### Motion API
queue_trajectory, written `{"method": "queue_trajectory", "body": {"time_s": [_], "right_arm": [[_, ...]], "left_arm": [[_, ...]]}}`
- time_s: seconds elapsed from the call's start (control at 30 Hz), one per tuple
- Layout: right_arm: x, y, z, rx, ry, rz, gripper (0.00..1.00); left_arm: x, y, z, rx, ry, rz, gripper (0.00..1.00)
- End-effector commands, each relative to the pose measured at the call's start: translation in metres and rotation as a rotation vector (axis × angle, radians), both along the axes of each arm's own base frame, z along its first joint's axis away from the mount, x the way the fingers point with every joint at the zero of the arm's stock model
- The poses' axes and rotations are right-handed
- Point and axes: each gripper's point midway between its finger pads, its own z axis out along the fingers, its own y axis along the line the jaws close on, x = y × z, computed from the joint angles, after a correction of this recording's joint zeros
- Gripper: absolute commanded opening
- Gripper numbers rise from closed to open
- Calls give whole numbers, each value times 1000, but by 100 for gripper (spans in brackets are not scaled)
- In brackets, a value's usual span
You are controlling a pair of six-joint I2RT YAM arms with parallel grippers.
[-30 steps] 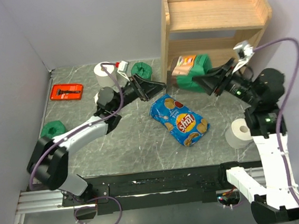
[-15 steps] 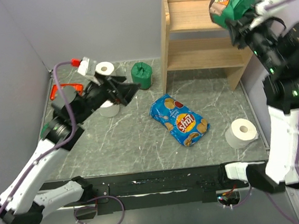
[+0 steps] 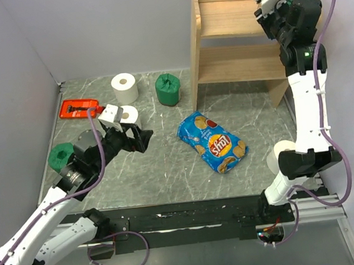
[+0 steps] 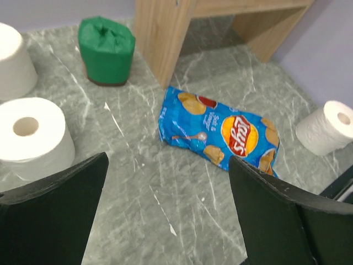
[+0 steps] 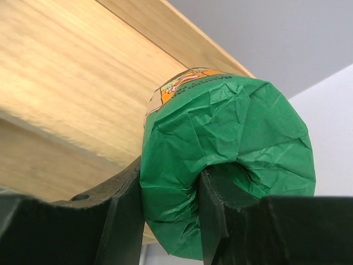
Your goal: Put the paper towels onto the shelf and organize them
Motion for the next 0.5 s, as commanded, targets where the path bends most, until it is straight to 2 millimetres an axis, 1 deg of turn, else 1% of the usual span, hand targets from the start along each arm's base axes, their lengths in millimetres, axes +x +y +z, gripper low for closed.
{"method": "queue_trajectory", "body": {"time_s": [0.0, 0.07, 0.1, 0.13, 0.23, 0.3, 0.37, 0.47], "right_arm": [[-12, -21, 61, -67, -181, -58, 43], [-5, -24, 61, -73, -185, -65, 45], [1, -29, 59, -73, -184, -75, 46], [3, -31, 61, -72, -192, -82, 47], [10, -30, 64, -61, -207, -68, 49], [16, -31, 67, -68, -227, -70, 53], [19, -36, 73, -74, -254, -82, 57], [25, -46, 75, -58, -275, -98, 60]], "left_arm": [[-1, 10, 38, -58, -115, 38, 96], [0, 10, 37, -55, -114, 41, 96], [0, 11, 36, -54, -114, 47, 96], [-1, 12, 36, -56, -117, 49, 96], [1, 11, 34, -53, -113, 50, 96], [1, 10, 34, -51, -109, 47, 96], [2, 10, 32, -45, -105, 50, 96], [3, 11, 31, -42, -107, 55, 96]]}}
